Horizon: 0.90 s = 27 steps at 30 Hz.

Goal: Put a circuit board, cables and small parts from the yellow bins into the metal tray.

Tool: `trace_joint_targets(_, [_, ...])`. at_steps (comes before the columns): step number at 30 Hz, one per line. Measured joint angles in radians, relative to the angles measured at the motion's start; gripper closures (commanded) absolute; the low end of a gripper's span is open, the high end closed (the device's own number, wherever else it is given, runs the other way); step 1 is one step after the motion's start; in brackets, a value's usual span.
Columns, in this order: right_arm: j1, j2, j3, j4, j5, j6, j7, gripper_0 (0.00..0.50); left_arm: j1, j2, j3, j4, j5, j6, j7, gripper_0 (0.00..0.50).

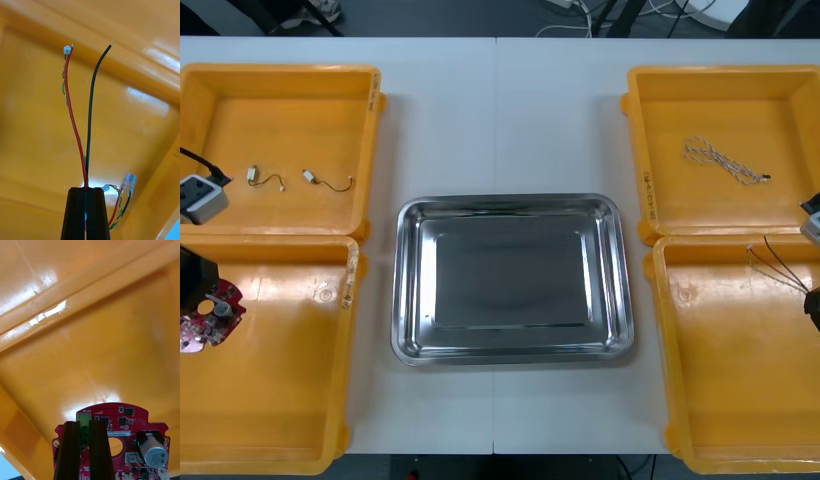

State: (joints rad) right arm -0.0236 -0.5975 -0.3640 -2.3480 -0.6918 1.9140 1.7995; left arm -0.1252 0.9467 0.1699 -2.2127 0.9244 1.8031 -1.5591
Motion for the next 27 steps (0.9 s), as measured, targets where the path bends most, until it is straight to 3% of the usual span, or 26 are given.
trace_joint_targets(5, [-0.055, 0.0, -0.002, -0.039, -0.018, 0.001, -0.141, 0.5, -0.061, 0.0, -0.035, -0.028, 0.006, 0.021, 0.163, 0.5])
trace_joint_targets(10, [-0.09, 0.0, -0.002, -0.048, -0.046, 0.001, -0.158, 0.5, -0.126, -0.001, -0.104, -0.046, -0.002, 0.04, 0.173, 0.5])
trace_joint_targets(14, [-0.106, -0.006, -0.002, -0.048, -0.114, 0.001, -0.263, 0.5, -0.196, -0.015, -0.18, -0.051, -0.044, 0.089, 0.186, 0.5])
trace_joint_targets(18, [-0.119, -0.041, 0.004, -0.048, -0.186, 0.001, -0.332, 0.5, -0.27, -0.049, -0.26, -0.051, -0.078, 0.108, 0.279, 0.5])
trace_joint_targets(23, [-0.138, -0.103, 0.045, -0.048, -0.252, 0.001, -0.375, 0.5, -0.332, -0.101, -0.334, -0.051, -0.115, 0.109, 0.519, 0.5])
trace_joint_targets(27, [-0.161, -0.142, 0.107, -0.05, -0.279, 0.001, -0.439, 0.5, -0.371, -0.136, -0.398, -0.051, -0.153, 0.109, 0.624, 0.5])
